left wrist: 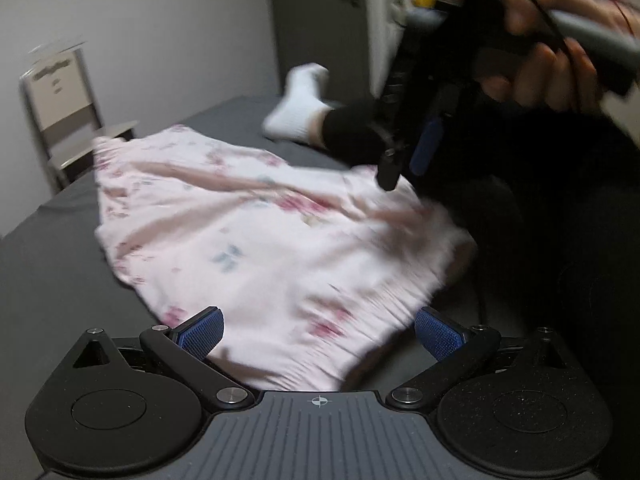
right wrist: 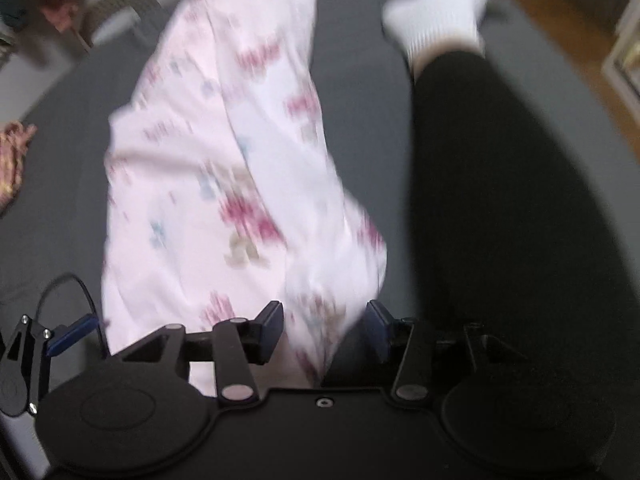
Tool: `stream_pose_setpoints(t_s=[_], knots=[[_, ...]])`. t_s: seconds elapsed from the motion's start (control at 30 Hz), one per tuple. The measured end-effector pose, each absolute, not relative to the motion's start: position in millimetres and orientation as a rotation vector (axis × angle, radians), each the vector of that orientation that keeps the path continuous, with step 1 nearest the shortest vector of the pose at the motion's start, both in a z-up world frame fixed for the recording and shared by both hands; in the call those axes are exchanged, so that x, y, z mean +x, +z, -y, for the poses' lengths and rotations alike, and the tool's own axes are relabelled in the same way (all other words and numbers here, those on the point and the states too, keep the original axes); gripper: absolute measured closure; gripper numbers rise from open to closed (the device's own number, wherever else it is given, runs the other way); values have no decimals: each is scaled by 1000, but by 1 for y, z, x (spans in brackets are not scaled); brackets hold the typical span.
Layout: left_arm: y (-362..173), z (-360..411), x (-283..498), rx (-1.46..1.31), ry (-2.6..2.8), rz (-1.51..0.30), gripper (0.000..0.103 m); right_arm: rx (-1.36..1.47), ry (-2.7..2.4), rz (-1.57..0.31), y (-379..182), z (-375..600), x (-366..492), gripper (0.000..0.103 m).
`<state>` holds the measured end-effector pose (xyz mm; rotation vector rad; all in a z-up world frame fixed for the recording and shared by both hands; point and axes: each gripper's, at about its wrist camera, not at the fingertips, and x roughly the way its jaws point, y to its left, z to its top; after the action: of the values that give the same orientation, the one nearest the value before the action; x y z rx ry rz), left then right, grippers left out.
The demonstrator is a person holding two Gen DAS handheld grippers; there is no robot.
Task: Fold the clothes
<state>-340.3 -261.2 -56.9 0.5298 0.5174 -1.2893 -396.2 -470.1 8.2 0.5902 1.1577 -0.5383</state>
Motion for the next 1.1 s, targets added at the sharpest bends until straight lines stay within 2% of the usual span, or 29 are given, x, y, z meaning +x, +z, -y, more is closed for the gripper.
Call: stream_pose_setpoints(t_s=[0.1,0.27,0.47,0.63,0.7,0.77,0.83,1.0,1.07,1.1], knots=[[-43,261,-305,428,-1232,-537,1,575,-485,-1014,36,485,-384,56],[-17,280,-218,270,-1101,-580,1,648,-502,-836,39,533,-327,55],[8,341,-99,73,-953,-646,1,848,-617,-788,22,606,-257,55],[15,418,-15,60,-899,-609,11,668,-664,-689,4,624,-253,55],[8,455,11,133,-877,-569,20,643,-656,-676,-16,627,-263,54],[-5,492,34,214,-867,-556,34,691,-631,-691,-34,632,-273,54],[-19,527,49,320,-857,-516,36,786,-608,-711,-50,643,-277,54],[-49,583,80,313,-825,-542,36,836,-581,-724,-59,646,-278,53],[-59,599,82,355,-829,-523,51,847,-568,-727,-61,646,-279,52],[-61,606,83,382,-827,-523,69,852,-562,-729,-62,646,-279,52]])
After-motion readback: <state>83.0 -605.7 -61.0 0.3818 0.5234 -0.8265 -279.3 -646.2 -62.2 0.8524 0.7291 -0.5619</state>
